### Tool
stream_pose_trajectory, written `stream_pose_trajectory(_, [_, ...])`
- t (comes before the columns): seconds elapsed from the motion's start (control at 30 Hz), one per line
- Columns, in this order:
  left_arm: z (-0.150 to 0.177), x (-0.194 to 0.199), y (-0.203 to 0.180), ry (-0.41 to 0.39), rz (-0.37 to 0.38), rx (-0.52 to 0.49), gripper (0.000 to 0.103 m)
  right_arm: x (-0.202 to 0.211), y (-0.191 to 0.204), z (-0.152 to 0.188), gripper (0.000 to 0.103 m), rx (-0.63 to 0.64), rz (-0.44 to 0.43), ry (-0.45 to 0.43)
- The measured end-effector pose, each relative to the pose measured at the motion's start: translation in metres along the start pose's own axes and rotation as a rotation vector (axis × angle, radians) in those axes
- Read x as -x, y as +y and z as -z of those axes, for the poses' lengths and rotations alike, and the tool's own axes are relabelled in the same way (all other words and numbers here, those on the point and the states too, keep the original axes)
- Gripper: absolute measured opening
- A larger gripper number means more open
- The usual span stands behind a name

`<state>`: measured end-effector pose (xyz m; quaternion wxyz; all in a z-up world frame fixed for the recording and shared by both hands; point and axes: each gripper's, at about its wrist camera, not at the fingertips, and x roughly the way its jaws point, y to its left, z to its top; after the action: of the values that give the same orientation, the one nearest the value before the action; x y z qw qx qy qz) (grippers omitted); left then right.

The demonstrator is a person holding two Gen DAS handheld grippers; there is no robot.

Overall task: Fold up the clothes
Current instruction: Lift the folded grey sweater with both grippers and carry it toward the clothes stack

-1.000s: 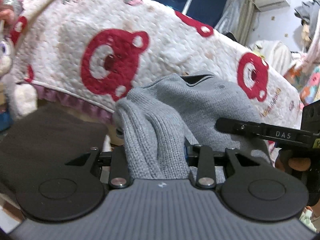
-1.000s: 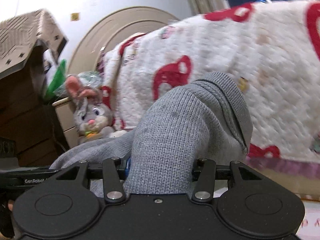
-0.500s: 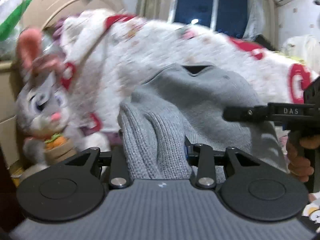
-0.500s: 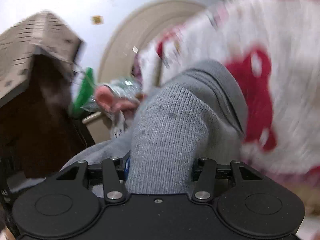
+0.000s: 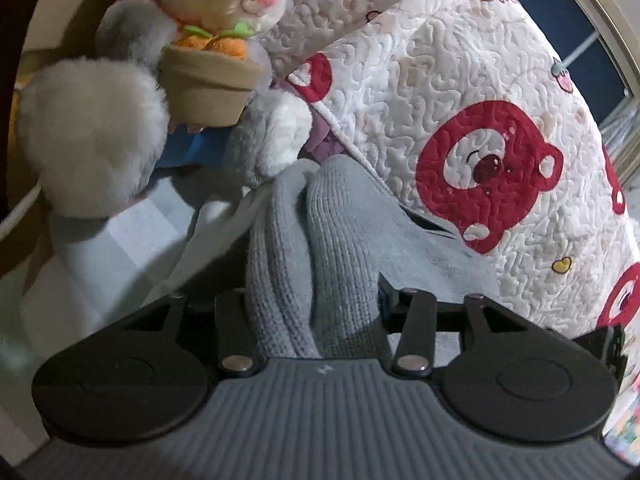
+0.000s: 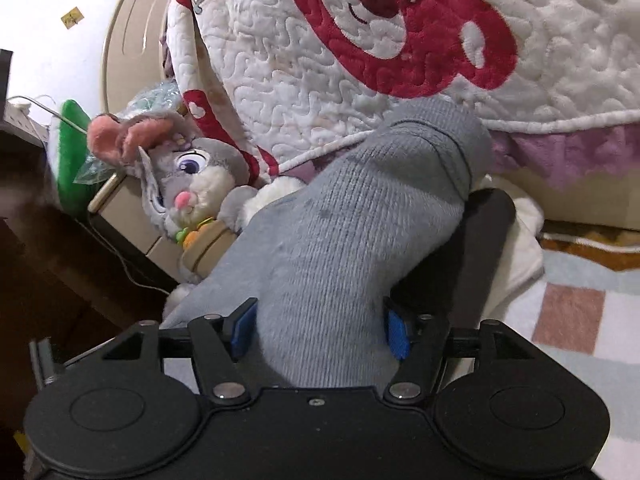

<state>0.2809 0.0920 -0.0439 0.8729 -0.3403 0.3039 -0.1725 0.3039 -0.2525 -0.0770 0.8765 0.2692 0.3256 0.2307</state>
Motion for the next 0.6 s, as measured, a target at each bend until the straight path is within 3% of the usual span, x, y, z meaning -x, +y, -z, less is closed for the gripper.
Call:
stream_pose_trajectory(0.33, [0.01, 0.019, -0.002, 0.003, -0.019, 0.015, 0.046, 0.034, -0.017, 0.044, 0.071, -0.079, -0.105, 0.01])
stream_pose_trajectory(0.5, [0.021, 0.032, -0.006, 0.05, -0.024, -0.051, 0.054, 0.041, -0.026, 0.059, 0.071, -0.132, -0.139, -0.005])
stream_pose_trajectory(0.6, [0.03, 0.038, 0.0, 0.041, -0.019, -0.008, 0.056, 0.042, -0.027, 0.065, 0.071, -0.13, -0.148, -0.012])
